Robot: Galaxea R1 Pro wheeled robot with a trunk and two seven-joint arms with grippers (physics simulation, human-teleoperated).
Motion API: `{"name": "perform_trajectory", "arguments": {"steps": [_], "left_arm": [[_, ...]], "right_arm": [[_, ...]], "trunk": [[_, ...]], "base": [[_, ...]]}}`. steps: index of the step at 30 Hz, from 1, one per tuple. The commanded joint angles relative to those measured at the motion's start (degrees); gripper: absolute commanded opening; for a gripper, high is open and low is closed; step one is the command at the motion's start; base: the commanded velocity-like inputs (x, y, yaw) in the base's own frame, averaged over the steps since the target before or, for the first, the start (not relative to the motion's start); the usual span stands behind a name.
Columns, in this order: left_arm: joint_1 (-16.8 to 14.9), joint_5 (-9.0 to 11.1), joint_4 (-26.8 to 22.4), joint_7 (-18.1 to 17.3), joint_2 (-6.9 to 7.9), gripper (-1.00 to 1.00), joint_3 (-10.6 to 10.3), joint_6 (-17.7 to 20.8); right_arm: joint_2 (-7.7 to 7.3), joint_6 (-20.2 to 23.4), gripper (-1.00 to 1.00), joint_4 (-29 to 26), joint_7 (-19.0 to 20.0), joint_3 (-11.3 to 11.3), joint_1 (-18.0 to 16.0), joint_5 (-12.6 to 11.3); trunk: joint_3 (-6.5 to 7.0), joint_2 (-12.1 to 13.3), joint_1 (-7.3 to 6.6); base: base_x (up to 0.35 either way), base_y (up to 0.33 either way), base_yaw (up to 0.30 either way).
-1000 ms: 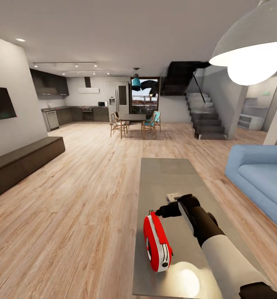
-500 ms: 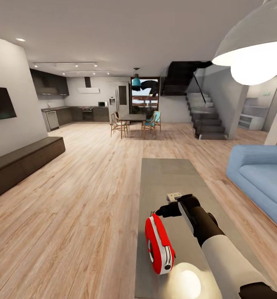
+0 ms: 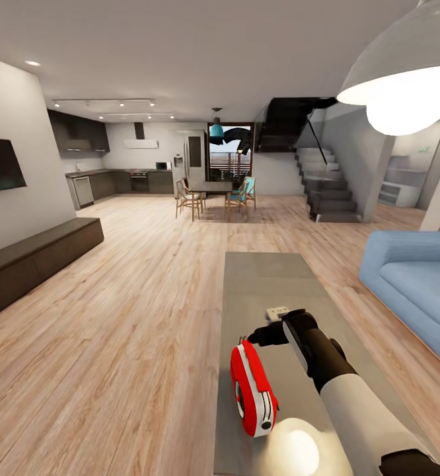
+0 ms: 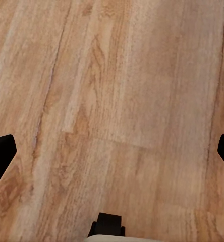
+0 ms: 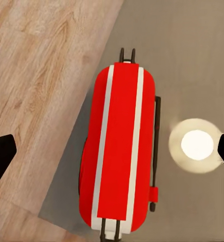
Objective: Turn on the radio receiver that's on the table in the living room.
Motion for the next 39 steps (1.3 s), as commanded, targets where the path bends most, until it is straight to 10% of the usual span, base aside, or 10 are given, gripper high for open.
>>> {"name": "perform_trajectory", "arguments": {"steps": [1,39], "left_arm": [[0.0,0.0,0.0,0.0,0.00,1.00,0.0,0.0],[0.0,-0.1,0.0,0.2,0.09,1.00,0.0,-0.1]], "right_arm": [[0.02,0.0,1.00,0.0,-0.8,0.0,0.0,0.0],[0.26,0.0,1.00,0.0,-5.7,0.0,0.0,-0.4]], "trunk": [[0.00,0.0,0.00],[0.00,0.0,0.00]], "base": [[0.000,0.000,0.000],[0.000,0.035,0.000]]}}
